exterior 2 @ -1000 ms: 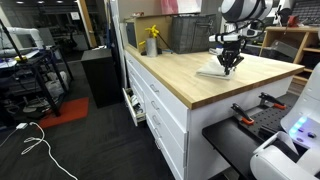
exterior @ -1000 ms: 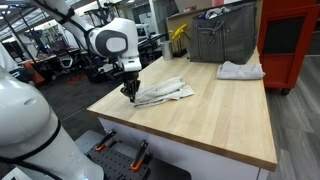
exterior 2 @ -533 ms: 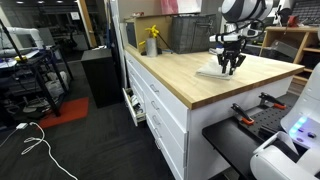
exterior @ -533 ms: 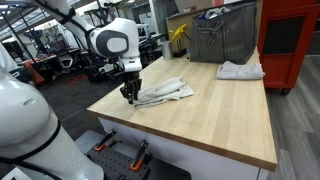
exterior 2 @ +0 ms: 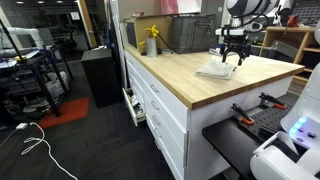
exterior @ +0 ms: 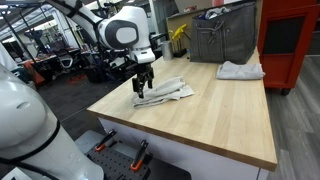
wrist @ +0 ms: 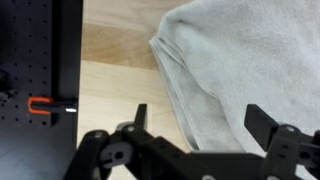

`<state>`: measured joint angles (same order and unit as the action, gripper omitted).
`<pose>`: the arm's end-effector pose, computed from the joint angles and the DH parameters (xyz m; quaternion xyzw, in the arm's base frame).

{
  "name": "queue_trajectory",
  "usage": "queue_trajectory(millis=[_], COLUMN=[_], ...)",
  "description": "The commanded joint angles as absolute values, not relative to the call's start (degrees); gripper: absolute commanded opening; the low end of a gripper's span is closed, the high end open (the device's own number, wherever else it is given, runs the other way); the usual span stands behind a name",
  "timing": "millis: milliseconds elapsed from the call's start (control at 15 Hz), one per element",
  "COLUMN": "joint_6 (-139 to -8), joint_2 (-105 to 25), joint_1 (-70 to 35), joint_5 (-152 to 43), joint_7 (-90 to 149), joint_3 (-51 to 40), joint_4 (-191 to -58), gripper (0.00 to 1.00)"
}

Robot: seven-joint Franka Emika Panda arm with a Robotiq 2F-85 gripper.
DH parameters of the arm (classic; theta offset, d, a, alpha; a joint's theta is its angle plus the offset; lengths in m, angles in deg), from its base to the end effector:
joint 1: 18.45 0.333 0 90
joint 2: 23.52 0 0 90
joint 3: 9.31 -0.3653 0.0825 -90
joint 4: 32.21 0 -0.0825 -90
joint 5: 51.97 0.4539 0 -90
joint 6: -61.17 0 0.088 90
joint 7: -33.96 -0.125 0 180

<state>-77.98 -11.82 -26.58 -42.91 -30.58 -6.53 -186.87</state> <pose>0.4186 -0.0771 0.2643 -0.7507 0.6575 0.0546 0.0335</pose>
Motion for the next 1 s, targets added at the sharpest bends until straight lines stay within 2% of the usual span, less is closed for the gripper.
queue_trajectory(millis=[0,867,933], joint_6=[-79.4,-88.3,-88.7], joint_2=[-15.6,-30.1,-31.2], joint_1=[-27.8,-27.6,-27.7], joint_5=[-43.9,-28.6,-26.6], joint_7=[-23.2,0.2,2.1], joint_3=[-4.2,-2.1,-2.3], joint_4=[-182.2,-172.8,-172.2], gripper=[1.0,1.0,0.97])
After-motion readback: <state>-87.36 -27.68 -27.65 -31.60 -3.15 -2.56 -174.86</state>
